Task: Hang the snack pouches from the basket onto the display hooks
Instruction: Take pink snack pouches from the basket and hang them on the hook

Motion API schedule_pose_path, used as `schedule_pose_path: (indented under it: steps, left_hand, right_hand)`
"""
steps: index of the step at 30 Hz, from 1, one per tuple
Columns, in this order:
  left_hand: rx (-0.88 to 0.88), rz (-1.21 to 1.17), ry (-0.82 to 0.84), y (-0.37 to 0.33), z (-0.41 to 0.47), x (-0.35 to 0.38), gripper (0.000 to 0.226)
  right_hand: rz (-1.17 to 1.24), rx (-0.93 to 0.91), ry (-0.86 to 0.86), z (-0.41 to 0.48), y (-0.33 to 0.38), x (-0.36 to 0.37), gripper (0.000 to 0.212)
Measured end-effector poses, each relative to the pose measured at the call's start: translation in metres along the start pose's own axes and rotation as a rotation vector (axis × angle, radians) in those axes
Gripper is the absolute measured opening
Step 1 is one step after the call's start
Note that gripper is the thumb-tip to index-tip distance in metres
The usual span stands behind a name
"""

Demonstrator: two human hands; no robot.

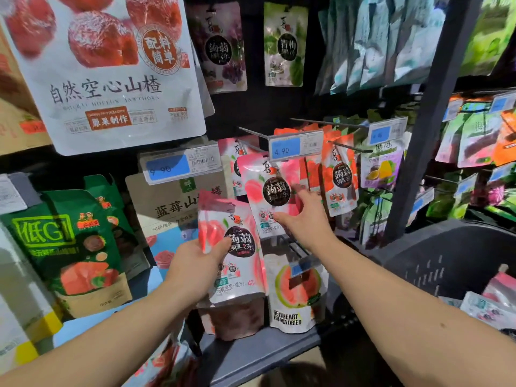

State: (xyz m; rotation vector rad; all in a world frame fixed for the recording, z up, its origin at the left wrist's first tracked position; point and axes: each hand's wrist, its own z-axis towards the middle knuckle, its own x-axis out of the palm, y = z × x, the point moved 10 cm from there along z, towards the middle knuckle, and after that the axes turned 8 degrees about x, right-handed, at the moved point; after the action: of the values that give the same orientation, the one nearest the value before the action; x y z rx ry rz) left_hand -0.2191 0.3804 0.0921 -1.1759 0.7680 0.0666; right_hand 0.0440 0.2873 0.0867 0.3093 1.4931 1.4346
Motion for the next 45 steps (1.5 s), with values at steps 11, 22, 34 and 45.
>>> schedule_pose_path:
  steps: [11,22,34,45]
  left_hand:
    - [-0.041,-0.107,-0.087,0.013,-0.001,-0.01,0.05]
    - [-0.094,-0.282,-0.179,0.022,-0.01,0.011,0.044]
    - [-0.077,-0.411,-0.194,-0.03,-0.058,0.02,0.037]
    - [-0.1,-0.428,-0.123,-0.031,-0.059,0.044,0.063]
  right_hand:
    - [-0.086,-0.002,0.027,0.053,-0.011,0.039,0.093]
    - [-0.335,-0.008,0.215,0.038,0.007,0.039,0.068]
    - [0.133,0.105,0.63,-0.101,0.011,0.014,0.065]
    - [0.112,-0.018,0.488,-0.101,0.003,-0.034,0.095]
